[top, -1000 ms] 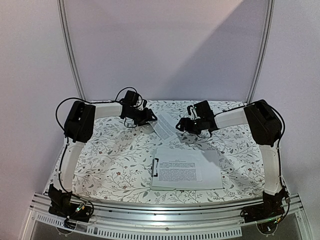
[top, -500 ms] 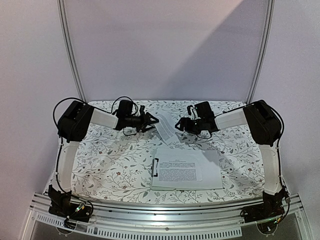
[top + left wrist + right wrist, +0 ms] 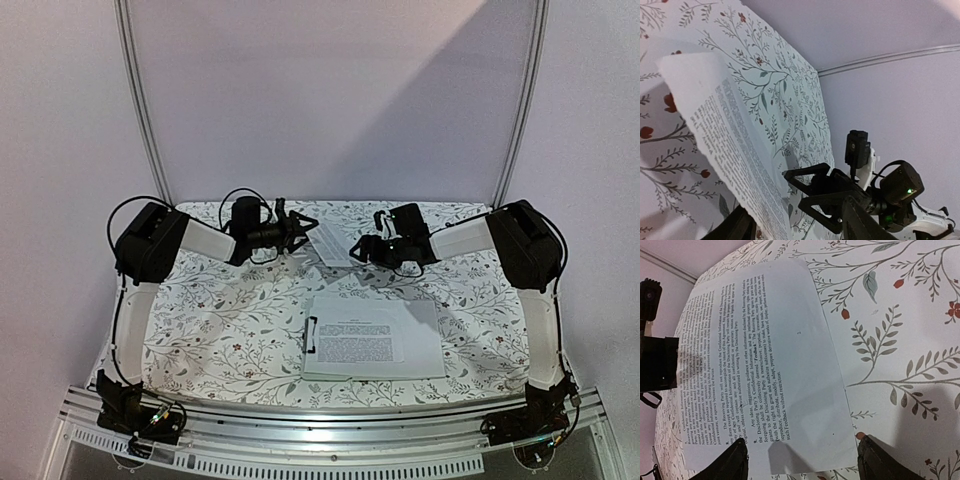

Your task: Put the files into the folder

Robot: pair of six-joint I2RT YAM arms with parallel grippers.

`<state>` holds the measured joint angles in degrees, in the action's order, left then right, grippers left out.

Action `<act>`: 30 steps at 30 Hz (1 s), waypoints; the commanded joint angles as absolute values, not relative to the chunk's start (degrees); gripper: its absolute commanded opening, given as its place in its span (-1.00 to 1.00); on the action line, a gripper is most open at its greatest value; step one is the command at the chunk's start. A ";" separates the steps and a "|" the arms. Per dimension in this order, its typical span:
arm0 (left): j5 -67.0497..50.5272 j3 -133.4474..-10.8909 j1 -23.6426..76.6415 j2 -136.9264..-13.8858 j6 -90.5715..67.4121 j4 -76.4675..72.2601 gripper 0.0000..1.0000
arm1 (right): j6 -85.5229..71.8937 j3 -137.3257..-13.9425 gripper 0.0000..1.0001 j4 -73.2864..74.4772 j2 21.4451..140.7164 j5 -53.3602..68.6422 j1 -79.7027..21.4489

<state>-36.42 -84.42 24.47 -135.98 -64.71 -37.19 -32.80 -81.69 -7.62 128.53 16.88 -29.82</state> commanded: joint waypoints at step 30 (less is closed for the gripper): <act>-32.32 -102.51 28.64 -121.14 -13.83 13.92 -1.00 | -18.22 -63.75 0.48 -0.35 101.76 22.79 -28.99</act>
